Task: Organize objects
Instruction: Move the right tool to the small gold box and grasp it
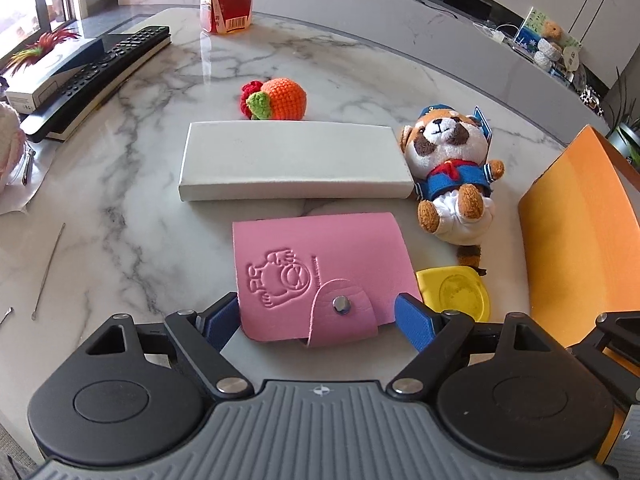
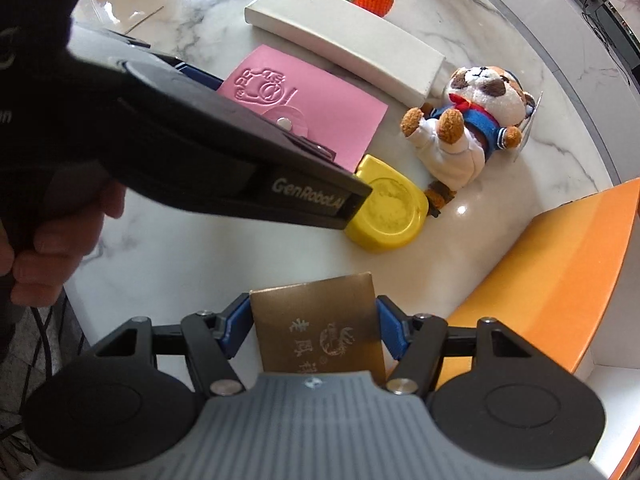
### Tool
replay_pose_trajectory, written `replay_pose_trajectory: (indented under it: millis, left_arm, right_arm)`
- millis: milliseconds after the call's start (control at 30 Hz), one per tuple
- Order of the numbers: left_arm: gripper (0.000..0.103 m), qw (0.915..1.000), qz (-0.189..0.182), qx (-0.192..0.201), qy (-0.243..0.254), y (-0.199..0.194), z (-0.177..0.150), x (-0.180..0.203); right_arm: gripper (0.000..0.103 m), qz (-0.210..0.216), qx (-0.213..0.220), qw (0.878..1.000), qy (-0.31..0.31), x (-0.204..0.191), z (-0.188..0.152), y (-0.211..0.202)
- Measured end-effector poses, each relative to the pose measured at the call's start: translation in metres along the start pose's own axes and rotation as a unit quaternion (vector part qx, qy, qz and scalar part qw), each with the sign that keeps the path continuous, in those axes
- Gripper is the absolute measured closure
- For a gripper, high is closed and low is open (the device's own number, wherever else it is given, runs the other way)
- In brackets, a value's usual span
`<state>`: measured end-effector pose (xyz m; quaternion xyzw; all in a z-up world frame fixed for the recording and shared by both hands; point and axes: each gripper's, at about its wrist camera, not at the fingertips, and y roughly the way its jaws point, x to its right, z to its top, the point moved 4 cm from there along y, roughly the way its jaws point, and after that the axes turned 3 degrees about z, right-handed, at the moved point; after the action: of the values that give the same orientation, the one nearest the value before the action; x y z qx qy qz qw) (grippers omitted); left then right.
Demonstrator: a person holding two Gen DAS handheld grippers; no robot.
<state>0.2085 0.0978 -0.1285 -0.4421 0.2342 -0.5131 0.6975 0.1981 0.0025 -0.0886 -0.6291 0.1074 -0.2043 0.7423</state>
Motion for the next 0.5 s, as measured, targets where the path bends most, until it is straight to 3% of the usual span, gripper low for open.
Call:
replay_pose_trajectory:
  millis: [67, 333, 500]
  left_arm:
    - [0.024, 0.9999, 0.008, 0.012, 0.006, -0.004, -0.001, 0.001]
    - [0.027, 0.9996, 0.0, 0.008, 0.025, -0.009, -0.002, 0.002]
    - [0.027, 0.9992, -0.015, -0.003, 0.036, -0.012, -0.007, -0.005]
  right_arm:
    - [0.035, 0.001, 0.0, 1.0, -0.002, 0.001, 0.001, -0.001]
    - [0.031, 0.014, 0.002, 1.0, 0.005, 0.006, 0.006, -0.006]
    - [0.036, 0.009, 0.008, 0.999, 0.031, 0.013, 0.006, -0.013]
